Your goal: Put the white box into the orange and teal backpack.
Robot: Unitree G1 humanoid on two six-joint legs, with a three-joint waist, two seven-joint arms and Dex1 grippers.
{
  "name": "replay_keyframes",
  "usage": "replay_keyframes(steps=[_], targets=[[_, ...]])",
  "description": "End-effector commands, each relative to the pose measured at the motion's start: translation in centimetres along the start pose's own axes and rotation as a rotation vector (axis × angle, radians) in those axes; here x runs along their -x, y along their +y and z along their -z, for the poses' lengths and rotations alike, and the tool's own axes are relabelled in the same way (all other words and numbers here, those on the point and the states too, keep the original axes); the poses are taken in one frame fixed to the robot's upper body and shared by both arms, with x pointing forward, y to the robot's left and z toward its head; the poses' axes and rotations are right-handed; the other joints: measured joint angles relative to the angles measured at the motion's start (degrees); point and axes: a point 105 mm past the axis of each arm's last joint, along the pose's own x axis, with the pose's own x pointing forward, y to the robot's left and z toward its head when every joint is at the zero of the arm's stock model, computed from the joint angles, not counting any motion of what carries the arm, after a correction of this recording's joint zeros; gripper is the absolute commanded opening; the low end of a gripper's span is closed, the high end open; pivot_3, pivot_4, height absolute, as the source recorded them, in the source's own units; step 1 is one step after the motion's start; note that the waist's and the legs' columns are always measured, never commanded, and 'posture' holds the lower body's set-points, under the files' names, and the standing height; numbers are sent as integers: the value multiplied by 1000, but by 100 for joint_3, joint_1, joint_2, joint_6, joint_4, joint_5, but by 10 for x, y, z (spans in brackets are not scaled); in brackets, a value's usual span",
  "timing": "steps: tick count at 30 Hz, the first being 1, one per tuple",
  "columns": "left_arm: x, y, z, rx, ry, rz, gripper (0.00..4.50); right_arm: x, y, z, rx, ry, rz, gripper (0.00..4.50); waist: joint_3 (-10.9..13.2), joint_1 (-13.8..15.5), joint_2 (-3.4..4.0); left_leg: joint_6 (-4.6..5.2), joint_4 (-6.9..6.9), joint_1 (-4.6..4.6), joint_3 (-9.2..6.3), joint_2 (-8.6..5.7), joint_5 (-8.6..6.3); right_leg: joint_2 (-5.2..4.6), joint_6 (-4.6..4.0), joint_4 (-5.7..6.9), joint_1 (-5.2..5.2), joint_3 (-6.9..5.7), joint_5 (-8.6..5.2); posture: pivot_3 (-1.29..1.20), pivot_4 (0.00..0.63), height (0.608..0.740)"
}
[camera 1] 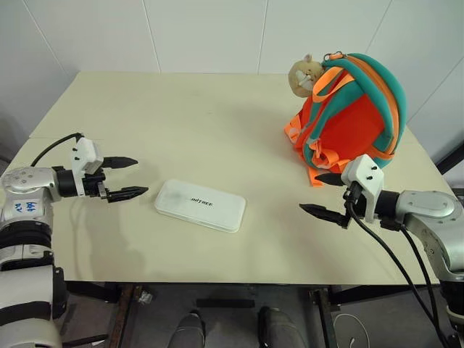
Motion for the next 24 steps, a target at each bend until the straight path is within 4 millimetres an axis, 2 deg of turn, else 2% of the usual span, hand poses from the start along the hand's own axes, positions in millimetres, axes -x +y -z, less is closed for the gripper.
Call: replay_keyframes(steps=[1, 4, 10, 13, 14, 17, 24], targets=[[1, 3, -8, -37, -12, -7, 4472, 0, 5, -15, 20, -56, 11, 4487, 0, -3, 0, 0, 0, 0, 0, 0, 0, 0, 0, 0, -1, 1, 0, 0, 150, 740], [-1, 3, -8, -42, -23, -13, 4472, -5, 6, -17, 13, -66, 13, 4487, 0, 9, 0, 0, 0, 0, 1, 1, 0, 0, 0, 0, -1, 1, 0, 0, 150, 740], [-2, 6, -7, -42, -42, -57, 4472, -12, -5, -16, 3, -31, 70, 4487, 0, 9, 0, 0, 7, -1, 2, 0, 0, 0, 1, -1, 0, 2, 5, 0, 150, 740], [-2, 9, -5, -22, -39, -87, 4472, -17, -1, -13, -26, 0, 56, 4487, 0, 9, 0, 0, 7, -1, 2, 1, 0, 1, 0, -1, 0, 2, 5, 0, 150, 740], [-3, 8, -6, -12, -43, -80, 4491, -17, 1, -15, -35, -14, 54, 4311, 0, 10, 0, 0, 7, -2, 2, 1, 0, 1, 0, -2, 0, 3, 5, 0, 150, 740], [-1, 6, -8, -25, -61, -65, 3883, -19, 6, -19, -51, -32, 37, 3546, 0, 8, 0, 0, 6, -3, 2, 0, 0, 0, 1, -2, 0, 3, 5, 0, 150, 740], [-7, 9, -2, -5, -16, -91, 1702, -28, 14, -21, -40, -57, 28, 1143, 0, 9, 0, 0, 9, -2, 2, 1, -1, 1, 2, -1, 1, 3, 6, 0, 150, 740]])
